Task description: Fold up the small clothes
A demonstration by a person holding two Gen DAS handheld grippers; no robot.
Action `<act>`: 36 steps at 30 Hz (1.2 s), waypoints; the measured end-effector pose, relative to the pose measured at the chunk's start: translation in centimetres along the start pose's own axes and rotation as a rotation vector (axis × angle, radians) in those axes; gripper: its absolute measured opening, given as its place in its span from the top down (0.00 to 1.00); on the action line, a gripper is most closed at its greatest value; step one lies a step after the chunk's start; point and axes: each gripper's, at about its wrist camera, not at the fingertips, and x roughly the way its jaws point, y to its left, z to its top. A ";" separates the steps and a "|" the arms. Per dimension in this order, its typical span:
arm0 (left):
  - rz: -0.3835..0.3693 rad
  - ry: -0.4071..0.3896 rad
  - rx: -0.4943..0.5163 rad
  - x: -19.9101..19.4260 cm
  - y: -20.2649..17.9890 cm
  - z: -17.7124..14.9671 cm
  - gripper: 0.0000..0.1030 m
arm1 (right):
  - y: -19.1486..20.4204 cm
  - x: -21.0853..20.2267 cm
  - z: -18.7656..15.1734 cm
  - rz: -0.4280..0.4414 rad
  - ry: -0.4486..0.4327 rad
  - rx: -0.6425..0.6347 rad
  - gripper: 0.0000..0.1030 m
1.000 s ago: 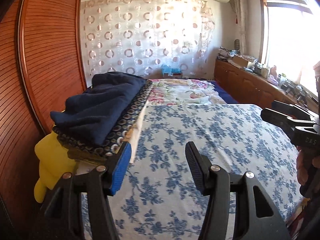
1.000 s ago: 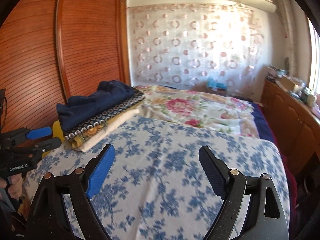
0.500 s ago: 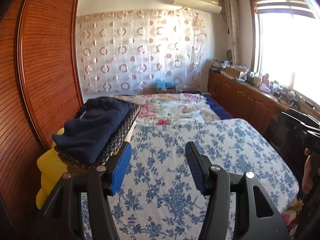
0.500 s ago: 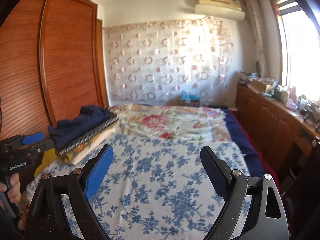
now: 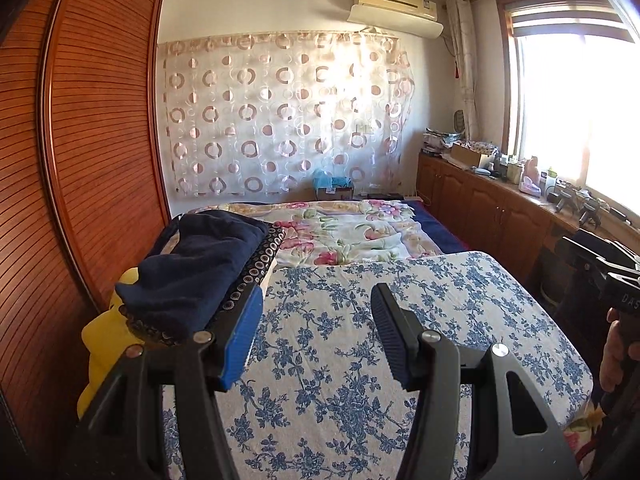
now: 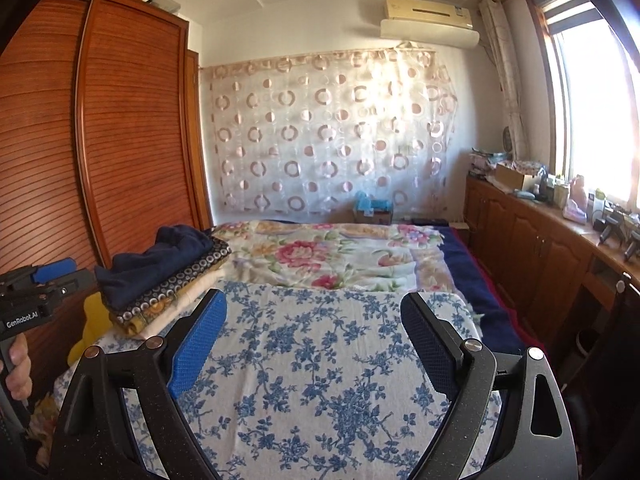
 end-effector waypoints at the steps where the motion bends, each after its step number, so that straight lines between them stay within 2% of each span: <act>1: 0.001 0.000 -0.001 -0.1 0.0 0.0 0.46 | 0.0 0.0 0.0 -0.001 0.000 0.001 0.12; 36: 0.002 -0.003 0.000 -0.1 0.0 -0.2 0.46 | -0.5 -0.1 -0.5 -0.022 -0.007 -0.005 0.12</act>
